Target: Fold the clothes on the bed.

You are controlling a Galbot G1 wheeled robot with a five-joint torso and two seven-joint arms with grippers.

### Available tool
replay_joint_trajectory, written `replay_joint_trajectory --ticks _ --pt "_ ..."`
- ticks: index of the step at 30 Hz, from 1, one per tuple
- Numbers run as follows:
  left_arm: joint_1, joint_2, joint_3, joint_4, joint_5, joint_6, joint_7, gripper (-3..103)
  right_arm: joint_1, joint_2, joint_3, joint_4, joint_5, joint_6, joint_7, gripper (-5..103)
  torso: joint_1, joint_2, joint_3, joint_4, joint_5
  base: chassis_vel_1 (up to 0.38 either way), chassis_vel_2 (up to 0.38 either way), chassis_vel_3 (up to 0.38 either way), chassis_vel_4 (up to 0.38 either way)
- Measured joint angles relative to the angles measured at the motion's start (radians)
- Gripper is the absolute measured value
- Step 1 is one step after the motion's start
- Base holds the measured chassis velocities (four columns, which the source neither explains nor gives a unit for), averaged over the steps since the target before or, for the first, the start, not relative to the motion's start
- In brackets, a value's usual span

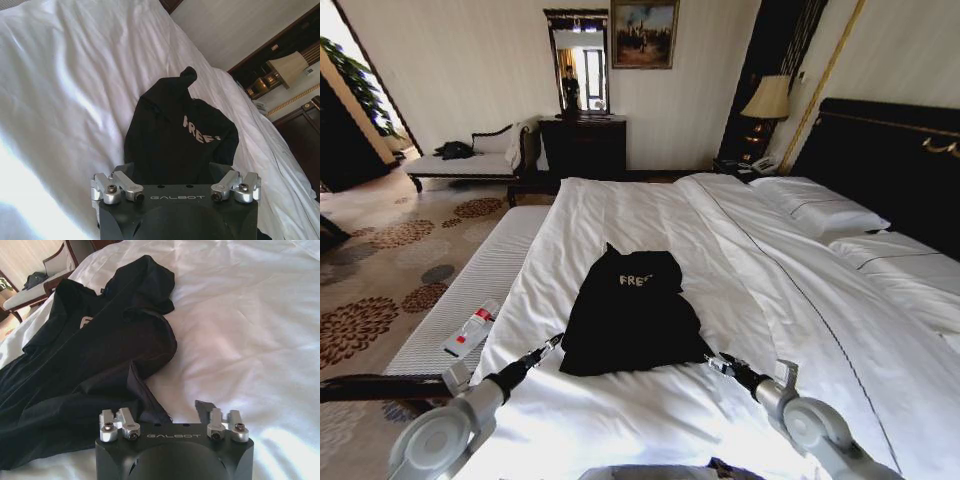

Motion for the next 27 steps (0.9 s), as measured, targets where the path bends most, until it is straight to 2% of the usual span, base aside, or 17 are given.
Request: replay_joint_trajectory --ticks 1,3,6,7,11,13,16,18,20,27 --pt "0.001 -0.002 -0.001 0.000 0.000 0.000 0.000 86 -0.001 0.000 -0.001 0.000 0.000 0.000 0.000 60 0.000 0.000 0.000 0.0000 0.0000 0.000 0.000 0.000 0.000" --pt "0.003 -0.005 -0.001 0.000 0.000 0.001 0.000 86 -0.003 0.000 -0.002 0.000 0.000 0.000 0.000 60 0.000 0.000 0.000 0.0000 0.0000 0.000 0.000 0.000 0.000" --pt "0.012 -0.011 -0.007 0.001 -0.004 0.003 0.000 86 -0.011 0.003 -0.010 -0.001 -0.002 0.000 0.000 44 0.000 0.000 0.000 -0.0001 -0.0001 0.000 0.000 0.000 0.000" --pt "0.012 -0.011 -0.007 0.001 -0.004 0.003 0.000 86 -0.011 0.003 -0.010 -0.001 -0.002 0.000 0.000 44 0.000 0.000 0.000 -0.0001 -0.0001 0.000 0.000 0.000 0.000" --pt "0.017 -0.013 -0.013 0.000 -0.013 0.007 -0.001 86 -0.005 0.004 -0.016 0.002 0.000 -0.001 0.001 22 0.000 0.000 0.000 0.0000 0.0000 0.000 0.000 0.000 0.000" --pt "0.017 -0.014 -0.013 0.000 -0.014 0.008 -0.001 86 -0.005 0.004 -0.016 0.004 0.001 -0.001 0.001 22 0.000 0.000 0.000 0.0000 0.0000 0.000 0.000 0.000 0.000" --pt "0.016 -0.018 -0.010 0.008 -0.021 0.015 -0.004 86 -0.007 0.004 -0.016 0.011 0.006 -0.002 0.002 7 0.000 0.000 0.000 0.0000 0.0000 0.000 0.000 0.000 0.000" --pt "0.016 -0.019 -0.009 0.009 -0.022 0.016 -0.005 86 -0.007 0.004 -0.016 0.011 0.006 -0.002 0.002 7 0.000 0.000 0.000 0.0000 0.0000 0.000 0.000 0.000 0.000" --pt "0.014 -0.020 -0.007 0.015 -0.040 0.027 -0.017 86 -0.008 0.004 -0.015 0.012 0.010 -0.002 0.002 1 0.000 0.000 0.000 0.0000 0.0000 0.000 0.000 0.000 0.000" --pt "0.026 -0.015 -0.022 0.022 -0.062 0.068 -0.030 86 -0.009 0.008 -0.016 0.011 0.009 -0.002 0.003 1 0.000 0.000 0.000 0.0000 0.0000 0.000 0.000 0.000 0.000"
